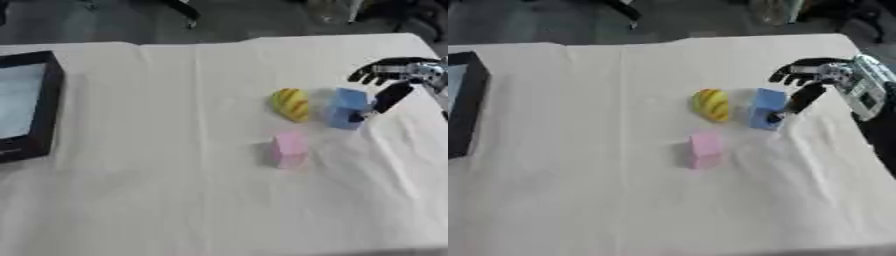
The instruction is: Pick up the objects with one hand, pass them to the other hand, and then place them into the box on the other side of the table.
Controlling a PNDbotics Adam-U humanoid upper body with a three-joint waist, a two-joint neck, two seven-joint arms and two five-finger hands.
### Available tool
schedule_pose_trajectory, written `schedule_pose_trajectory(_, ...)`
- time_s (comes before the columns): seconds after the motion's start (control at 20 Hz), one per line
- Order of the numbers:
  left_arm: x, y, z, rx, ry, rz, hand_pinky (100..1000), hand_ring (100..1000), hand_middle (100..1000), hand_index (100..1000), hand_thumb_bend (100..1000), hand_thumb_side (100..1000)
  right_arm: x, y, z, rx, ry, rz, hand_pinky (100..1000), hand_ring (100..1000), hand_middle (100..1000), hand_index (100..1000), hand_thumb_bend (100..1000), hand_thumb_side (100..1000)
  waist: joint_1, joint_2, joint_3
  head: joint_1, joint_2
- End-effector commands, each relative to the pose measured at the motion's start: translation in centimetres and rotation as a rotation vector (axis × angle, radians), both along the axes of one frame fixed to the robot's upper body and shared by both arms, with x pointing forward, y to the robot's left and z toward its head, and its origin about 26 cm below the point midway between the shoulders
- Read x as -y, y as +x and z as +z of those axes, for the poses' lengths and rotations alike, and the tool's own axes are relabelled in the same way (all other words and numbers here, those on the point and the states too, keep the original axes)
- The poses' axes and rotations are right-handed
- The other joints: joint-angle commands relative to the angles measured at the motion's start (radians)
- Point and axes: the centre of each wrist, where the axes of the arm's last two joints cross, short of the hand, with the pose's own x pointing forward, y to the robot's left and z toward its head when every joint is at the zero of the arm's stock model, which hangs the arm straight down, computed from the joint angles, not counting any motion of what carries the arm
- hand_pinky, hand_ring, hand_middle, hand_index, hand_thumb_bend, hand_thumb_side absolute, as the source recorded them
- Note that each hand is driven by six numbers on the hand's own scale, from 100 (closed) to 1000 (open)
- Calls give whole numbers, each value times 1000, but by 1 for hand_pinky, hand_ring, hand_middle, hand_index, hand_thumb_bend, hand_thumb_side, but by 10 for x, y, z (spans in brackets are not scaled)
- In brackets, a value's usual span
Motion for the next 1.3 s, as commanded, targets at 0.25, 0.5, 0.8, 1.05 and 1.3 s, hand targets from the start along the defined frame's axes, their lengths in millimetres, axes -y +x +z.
schedule_pose_trajectory(0.25,-5,-1,14,36,2,9,840,850,869,882,636,617,9,2,6,25,-43,-36,894,920,902,914,644,358,2,-2,2,-1,-9)
schedule_pose_trajectory(0.5,-5,-1,13,36,0,9,841,849,869,881,634,619,11,3,3,31,-36,-45,885,902,866,881,613,319,4,1,1,-1,-6)
schedule_pose_trajectory(0.8,-4,-1,13,35,-3,9,841,848,867,879,632,619,10,4,-3,48,60,-71,865,840,728,750,528,250,7,3,0,-4,-3)
schedule_pose_trajectory(1.05,-4,-1,12,34,-5,10,842,848,866,877,632,620,7,3,-4,84,158,-94,844,792,639,619,431,192,7,4,-2,-5,0)
schedule_pose_trajectory(1.3,-5,-1,12,33,-4,13,842,845,864,875,630,620,8,1,-3,104,238,-125,826,761,600,530,423,125,5,4,-1,-4,1)
